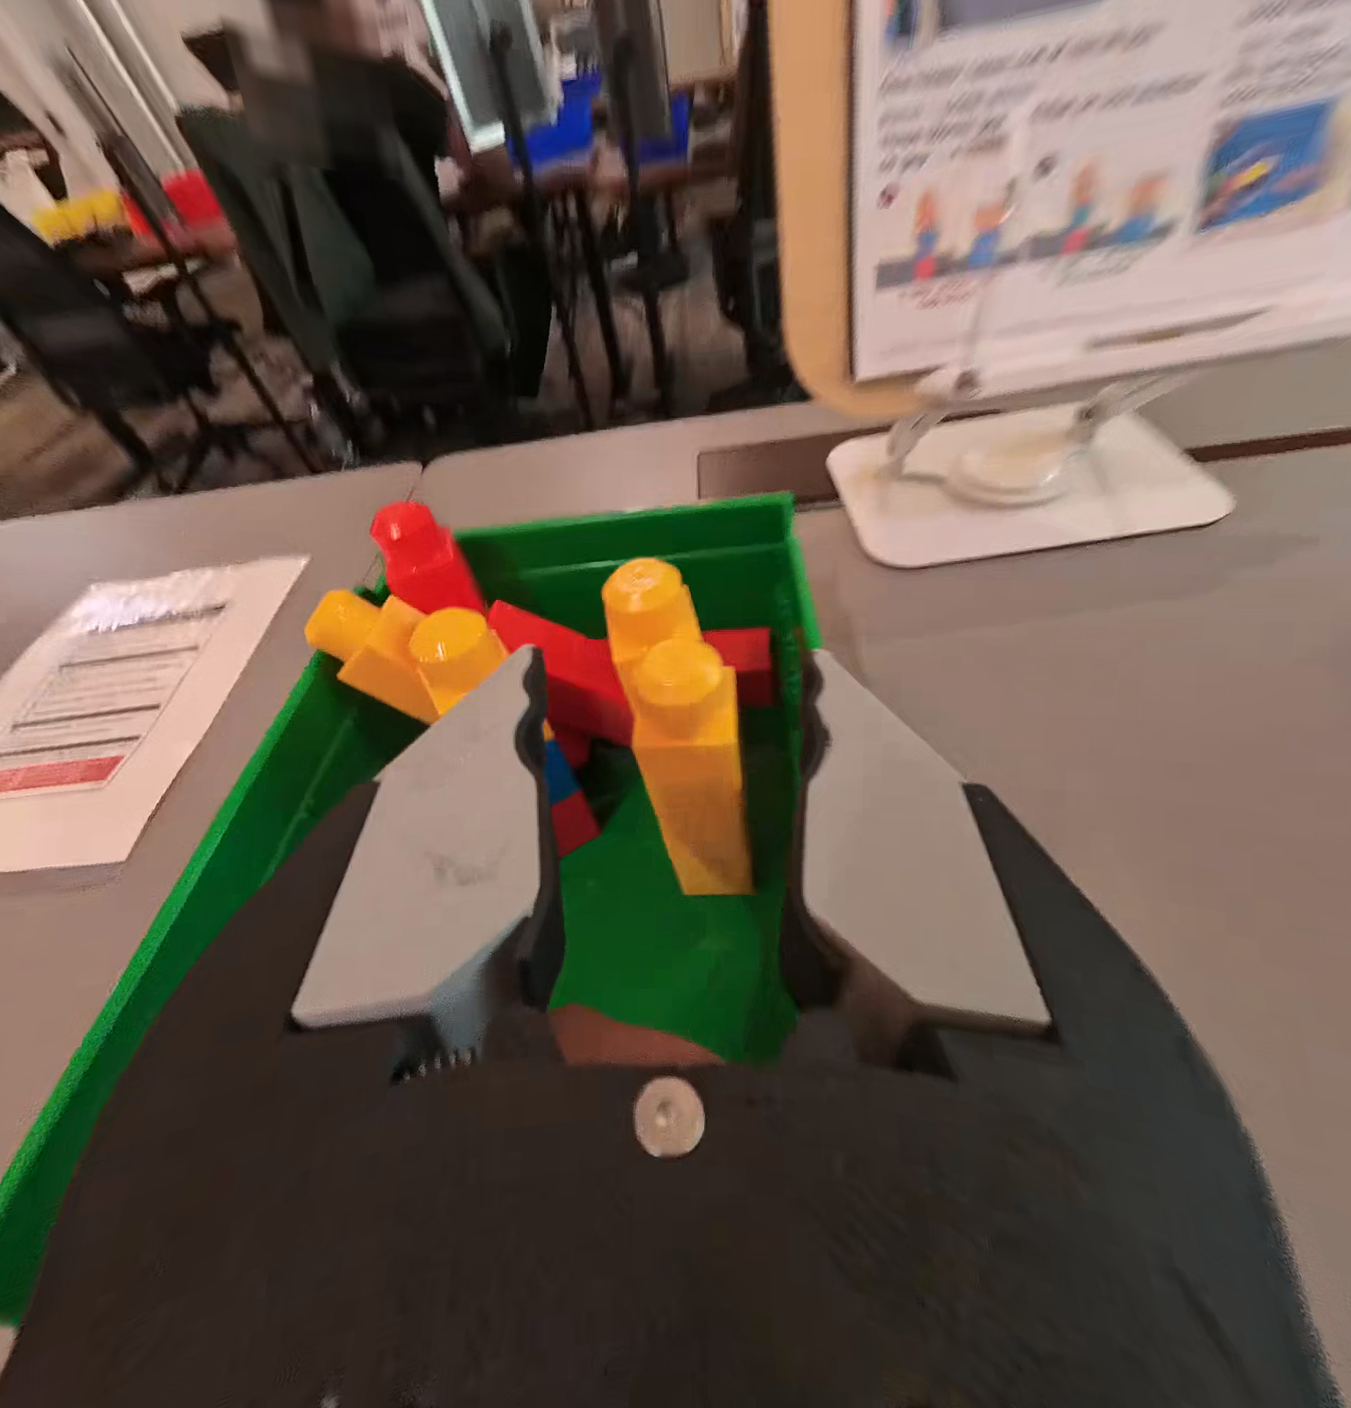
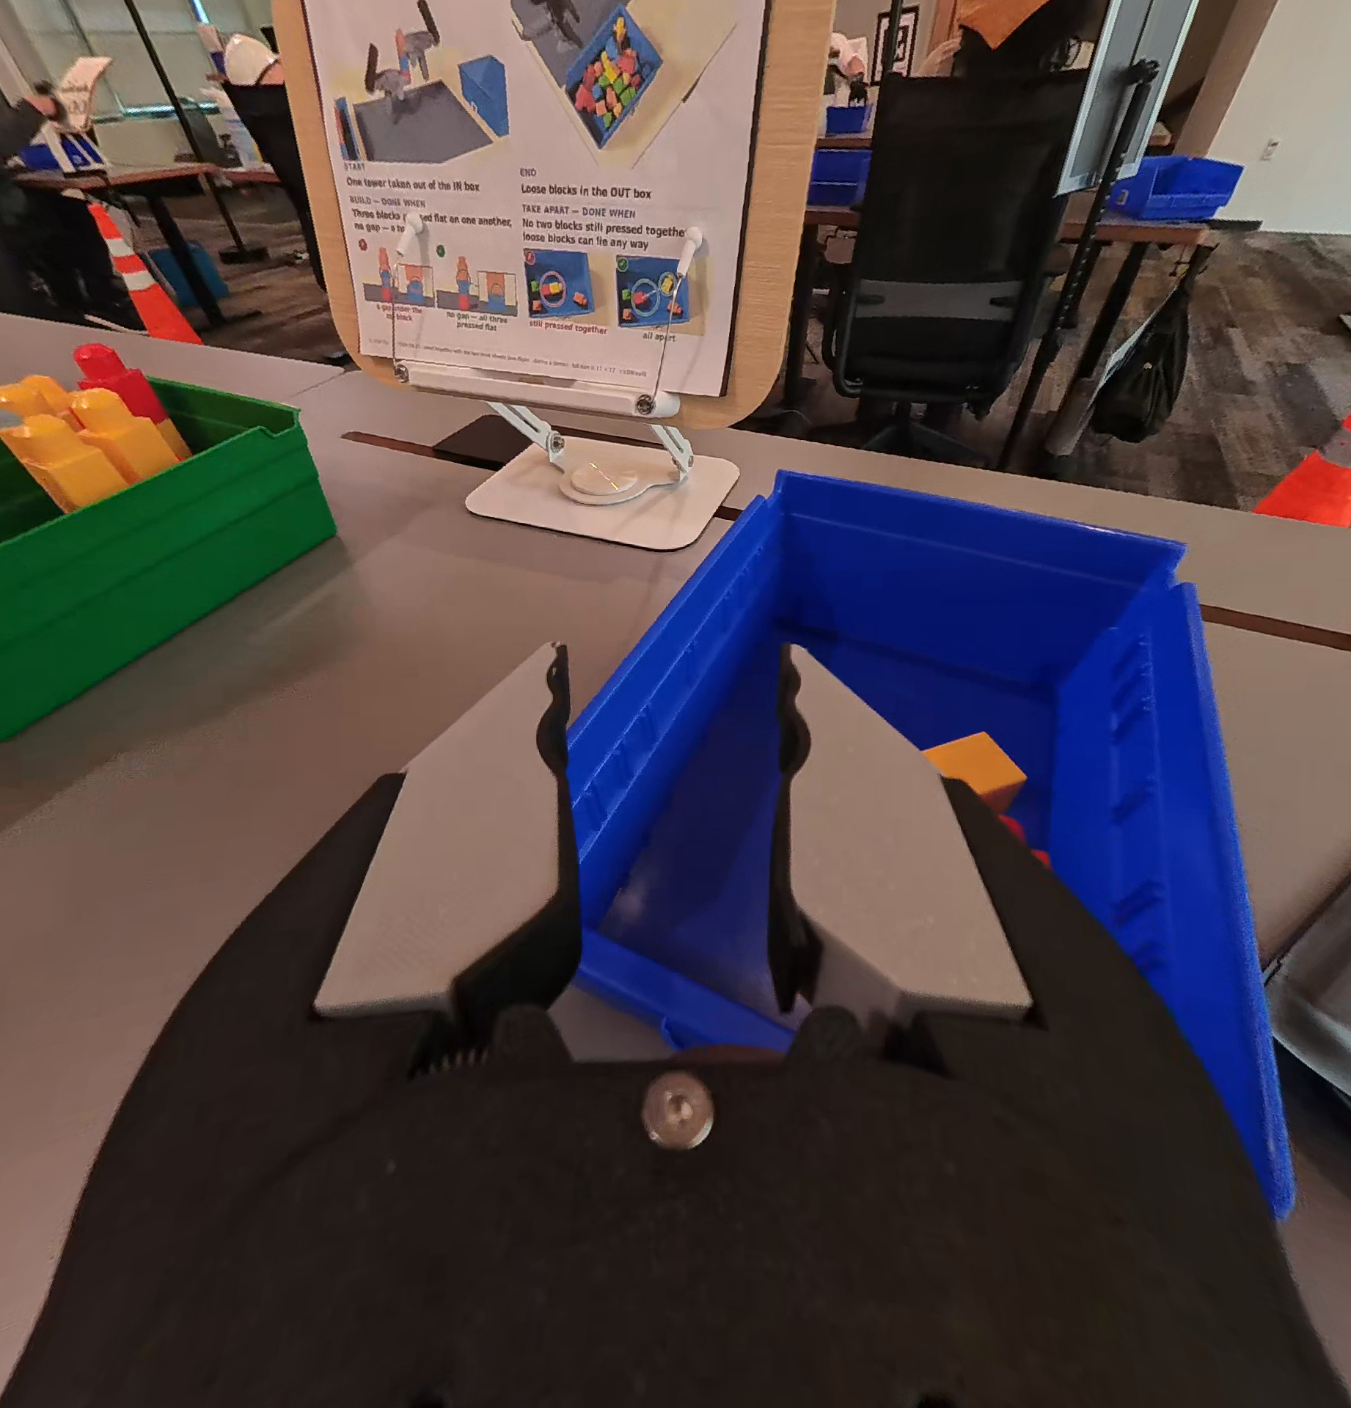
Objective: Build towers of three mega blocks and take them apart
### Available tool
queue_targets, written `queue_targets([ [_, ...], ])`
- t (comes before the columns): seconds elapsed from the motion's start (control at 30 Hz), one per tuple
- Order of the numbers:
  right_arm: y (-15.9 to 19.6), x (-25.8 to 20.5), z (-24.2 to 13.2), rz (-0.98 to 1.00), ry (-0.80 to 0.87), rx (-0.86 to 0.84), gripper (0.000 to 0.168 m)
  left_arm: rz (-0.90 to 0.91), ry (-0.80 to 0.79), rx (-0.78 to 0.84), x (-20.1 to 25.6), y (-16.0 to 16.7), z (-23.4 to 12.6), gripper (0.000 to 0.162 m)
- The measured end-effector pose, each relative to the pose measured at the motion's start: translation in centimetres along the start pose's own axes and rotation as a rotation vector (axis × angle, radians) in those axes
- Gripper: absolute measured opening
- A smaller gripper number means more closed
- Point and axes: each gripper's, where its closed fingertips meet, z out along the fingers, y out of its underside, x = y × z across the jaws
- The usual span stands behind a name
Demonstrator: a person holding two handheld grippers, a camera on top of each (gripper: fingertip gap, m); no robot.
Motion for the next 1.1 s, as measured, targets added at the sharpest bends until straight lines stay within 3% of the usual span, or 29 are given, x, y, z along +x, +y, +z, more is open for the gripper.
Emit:
queue_targets([
  [0.13,-0.3,0.5,-0.6,0.026,-0.010,0.016,0.052,0.048,0.020,-0.122,0.2,2.5,3.0,0.068],
  [0.2,-0.4,0.9,-0.8,0.040,-0.013,0.026,0.052,0.117,0.009,-0.180,0.4,4.0,3.9,0.036],
  [0.3,-0.4,0.8,-1.0,0.059,-0.037,0.024,0.052,0.130,0.010,-0.185,0.2,4.2,3.8,0.035],
  [0.4,-0.7,-0.3,-1.3,0.065,-0.096,0.025,0.052,0.171,0.017,-0.142,-0.2,2.6,2.4,0.035],
  [0.5,-1.5,-3.8,-1.7,0.049,-0.247,0.045,0.053,0.262,0.062,-0.051,0.5,-1.2,-0.8,0.035],
  [0.67,-1.5,-14.1,-1.9,-0.080,-0.592,0.042,0.059,0.371,0.449,0.064,9.1,-6.0,-9.1,0.034],
  [0.77,-1.2,-19.4,-1.7,-0.141,-0.707,0.079,0.058,0.450,0.577,0.129,13.5,-7.5,-13.4,0.034],
  [0.9,-0.3,-25.0,-2.3,-0.138,-0.893,0.107,0.063,0.463,0.993,0.147,21.2,-5.6,-19.7,0.034],
  [0.97,0.3,-27.1,-3.3,-0.137,-1.006,0.112,0.067,0.454,1.113,0.131,23.5,-4.2,-21.4,0.034],
  [1.0,1.0,-27.9,-3.8,-0.155,-1.068,0.096,0.064,0.452,1.144,0.138,24.3,-3.8,-21.8,0.034],
  [1.07,2.2,-28.2,-3.8,-0.225,-1.084,0.064,0.041,0.433,1.201,0.147,25.2,-3.3,-22.2,0.034],
  [1.1,2.3,-27.9,-3.6,-0.233,-1.066,0.065,0.040,0.424,1.199,0.156,25.3,-3.3,-21.9,0.034],
])
